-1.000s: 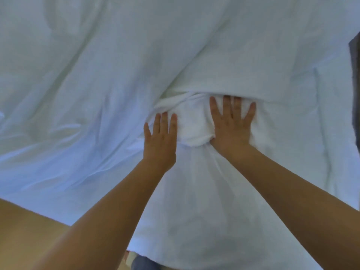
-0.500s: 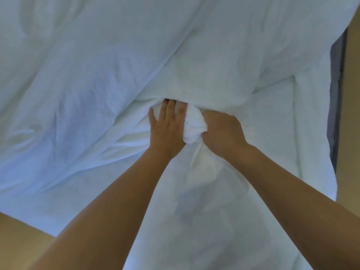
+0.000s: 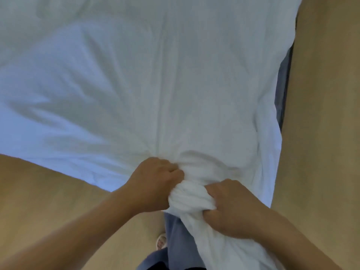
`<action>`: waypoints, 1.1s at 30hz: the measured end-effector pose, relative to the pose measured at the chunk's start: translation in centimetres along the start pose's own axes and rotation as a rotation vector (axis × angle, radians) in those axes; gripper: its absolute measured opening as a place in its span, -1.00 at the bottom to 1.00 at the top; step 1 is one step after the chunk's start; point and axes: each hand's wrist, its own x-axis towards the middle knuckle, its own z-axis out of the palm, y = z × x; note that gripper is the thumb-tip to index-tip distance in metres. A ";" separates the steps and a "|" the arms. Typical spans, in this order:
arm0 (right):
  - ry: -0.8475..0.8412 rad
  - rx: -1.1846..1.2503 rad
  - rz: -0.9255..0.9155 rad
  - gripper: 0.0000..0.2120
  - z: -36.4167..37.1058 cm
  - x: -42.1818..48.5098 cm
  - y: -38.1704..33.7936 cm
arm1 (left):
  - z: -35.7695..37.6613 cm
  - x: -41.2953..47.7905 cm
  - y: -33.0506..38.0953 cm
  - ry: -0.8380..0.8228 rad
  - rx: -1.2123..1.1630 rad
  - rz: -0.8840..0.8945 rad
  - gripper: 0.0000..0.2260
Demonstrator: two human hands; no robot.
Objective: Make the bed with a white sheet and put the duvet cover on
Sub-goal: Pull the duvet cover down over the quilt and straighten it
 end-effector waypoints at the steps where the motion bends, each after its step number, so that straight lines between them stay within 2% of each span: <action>1: -0.020 -0.044 0.028 -0.88 2.4 0.1 0.2 | 1.5 -1.4 0.7 -0.059 0.004 -0.047 -0.70; 2: -0.029 -0.106 0.055 -0.84 4.9 0.7 0.5 | 3.2 -2.5 1.3 -0.120 0.040 -0.119 -0.67; 4: -0.011 -0.211 0.091 -0.65 9.2 2.4 1.4 | 6.7 -4.0 2.0 -0.321 0.059 -0.352 -0.48; 6: 0.088 -0.213 0.072 -0.60 11.8 3.5 2.2 | 9.1 -5.0 2.4 -0.494 -0.075 -0.573 -0.36; 9: 0.273 0.010 0.014 -0.62 13.3 2.8 3.7 | 9.9 -4.8 3.1 -0.411 -0.296 -0.693 -0.33; 11: 0.460 0.169 0.064 -0.67 12.7 1.7 4.9 | 9.0 -3.8 3.8 -0.294 -0.444 -0.751 -0.37; 13: 0.619 0.265 0.183 -0.67 11.5 0.9 6.6 | 7.9 -2.3 4.7 -0.134 -0.496 -0.760 -0.41; 15: 0.674 0.381 0.310 -0.65 10.3 0.8 8.2 | 7.2 -0.1 5.6 0.001 -0.468 -0.753 -0.42; 17: 0.708 0.518 0.397 -0.69 9.2 1.3 9.3 | 6.8 2.9 6.0 0.049 -0.397 -0.750 -0.37; 20: 0.773 0.717 0.472 -0.71 7.1 2.7 10.8 | 6.9 7.7 6.1 0.036 -0.217 -0.701 -0.25; 24: 0.793 1.055 0.524 -0.63 2.9 5.3 13.4 | 7.5 14.5 6.0 -0.023 -0.094 -0.672 -0.13; 29: 0.767 1.283 0.563 -0.56 -1.4 9.2 18.1 | 8.0 24.8 4.8 -0.128 0.111 -0.640 0.03; 33: 0.747 1.448 0.596 -0.53 -4.0 12.7 21.0 | 8.5 31.0 1.9 -0.254 0.095 -0.733 0.07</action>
